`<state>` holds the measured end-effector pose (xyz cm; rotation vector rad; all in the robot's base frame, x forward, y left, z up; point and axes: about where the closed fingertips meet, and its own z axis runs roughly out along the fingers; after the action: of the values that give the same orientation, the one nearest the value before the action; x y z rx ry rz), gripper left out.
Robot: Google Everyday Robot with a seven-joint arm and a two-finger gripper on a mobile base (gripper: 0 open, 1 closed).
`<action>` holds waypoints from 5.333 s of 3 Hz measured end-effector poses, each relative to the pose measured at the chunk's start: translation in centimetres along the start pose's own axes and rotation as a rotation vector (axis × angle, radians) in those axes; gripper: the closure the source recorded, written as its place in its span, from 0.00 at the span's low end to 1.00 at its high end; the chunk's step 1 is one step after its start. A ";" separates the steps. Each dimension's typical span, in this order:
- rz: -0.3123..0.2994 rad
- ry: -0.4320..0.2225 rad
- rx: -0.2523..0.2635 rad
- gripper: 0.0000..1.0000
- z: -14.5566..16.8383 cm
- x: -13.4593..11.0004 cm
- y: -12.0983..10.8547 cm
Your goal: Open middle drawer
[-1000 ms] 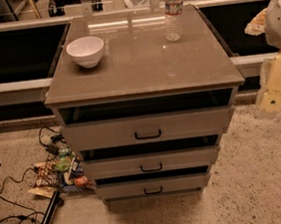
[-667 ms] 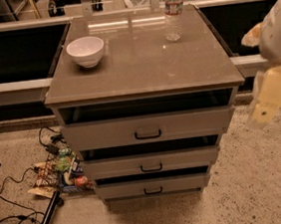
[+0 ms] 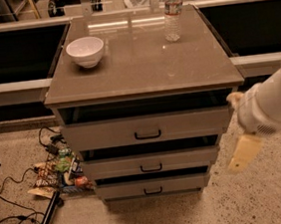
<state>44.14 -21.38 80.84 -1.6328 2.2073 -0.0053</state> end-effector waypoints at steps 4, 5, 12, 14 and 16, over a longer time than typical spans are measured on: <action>-0.124 0.079 0.059 0.00 14.2 1.1 1.9; -0.138 0.111 0.025 0.00 20.0 1.6 2.8; -0.069 0.055 0.047 0.00 38.3 2.9 -2.2; -0.091 0.089 0.065 0.00 38.7 3.1 -3.0; -0.141 0.187 0.068 0.01 41.7 4.1 -4.0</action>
Offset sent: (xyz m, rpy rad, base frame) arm 0.0281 0.0317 -0.1737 -0.1680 -0.1091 0.0911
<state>59.86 -17.02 42.06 -1.8106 2.1932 -0.2792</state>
